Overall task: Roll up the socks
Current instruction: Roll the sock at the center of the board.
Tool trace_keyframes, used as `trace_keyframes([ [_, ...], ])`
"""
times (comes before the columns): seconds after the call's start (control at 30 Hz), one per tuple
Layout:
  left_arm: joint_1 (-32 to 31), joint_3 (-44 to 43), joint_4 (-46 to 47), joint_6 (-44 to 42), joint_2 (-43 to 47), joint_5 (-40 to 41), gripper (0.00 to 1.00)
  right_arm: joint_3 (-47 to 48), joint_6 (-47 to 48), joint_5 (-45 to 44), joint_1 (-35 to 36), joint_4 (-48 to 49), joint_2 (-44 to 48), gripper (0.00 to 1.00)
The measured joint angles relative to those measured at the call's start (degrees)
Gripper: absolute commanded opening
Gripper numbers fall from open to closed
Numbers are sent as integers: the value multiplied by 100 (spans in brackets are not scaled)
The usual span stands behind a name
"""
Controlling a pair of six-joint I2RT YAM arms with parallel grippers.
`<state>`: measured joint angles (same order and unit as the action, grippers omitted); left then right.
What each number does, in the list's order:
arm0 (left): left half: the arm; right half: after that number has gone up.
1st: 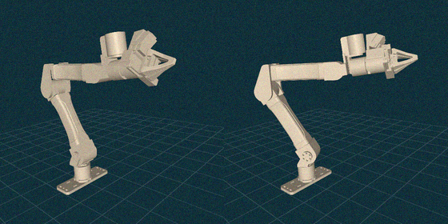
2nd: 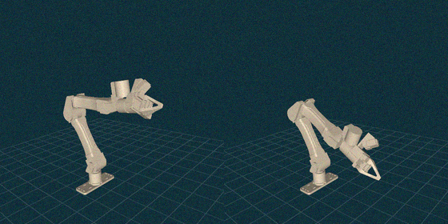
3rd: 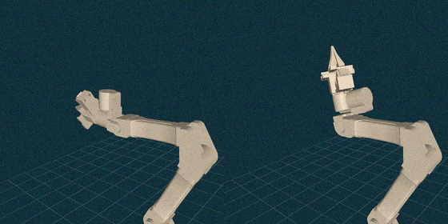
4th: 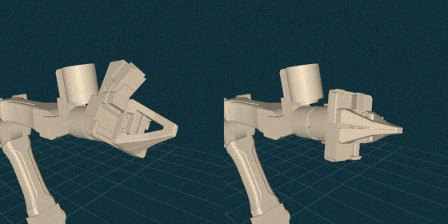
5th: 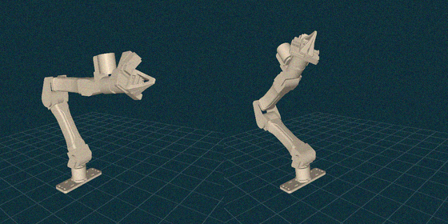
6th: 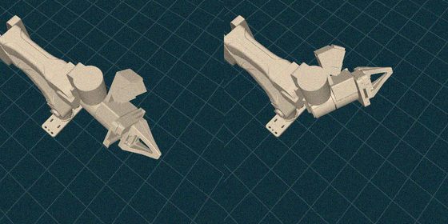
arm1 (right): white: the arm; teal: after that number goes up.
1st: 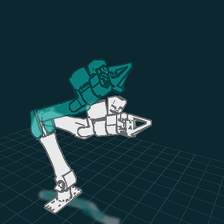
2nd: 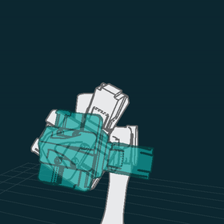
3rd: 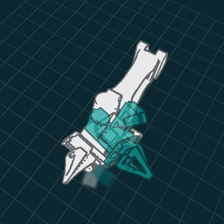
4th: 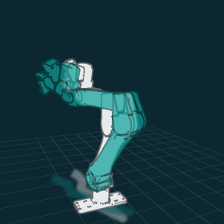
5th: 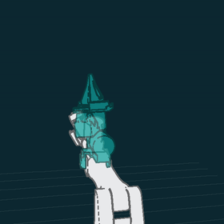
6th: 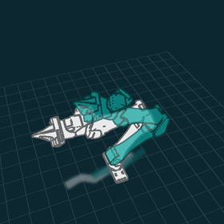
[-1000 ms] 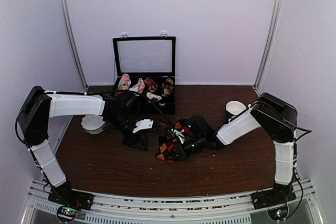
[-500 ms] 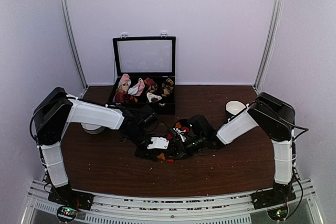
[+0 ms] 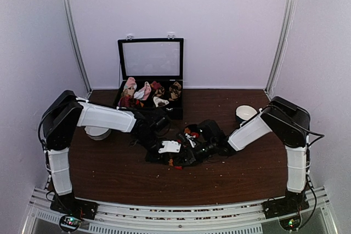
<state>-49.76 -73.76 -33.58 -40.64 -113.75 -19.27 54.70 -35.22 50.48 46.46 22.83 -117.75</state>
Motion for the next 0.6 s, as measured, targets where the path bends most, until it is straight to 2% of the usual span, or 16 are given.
trace_keyframes([
  [0.13,149,-525,-446,166,-400,-472,0,-328,-181,-101,0,481,127,32],
  [0.27,302,-706,-658,345,-577,-857,0,-527,-439,-120,-9,968,129,34],
  [0.37,391,-796,-756,442,-669,-1071,0,-634,-629,-155,-11,1211,129,40],
  [0.6,599,-1191,-1211,649,-1025,-1598,0,-992,-693,-734,-26,1019,595,41],
])
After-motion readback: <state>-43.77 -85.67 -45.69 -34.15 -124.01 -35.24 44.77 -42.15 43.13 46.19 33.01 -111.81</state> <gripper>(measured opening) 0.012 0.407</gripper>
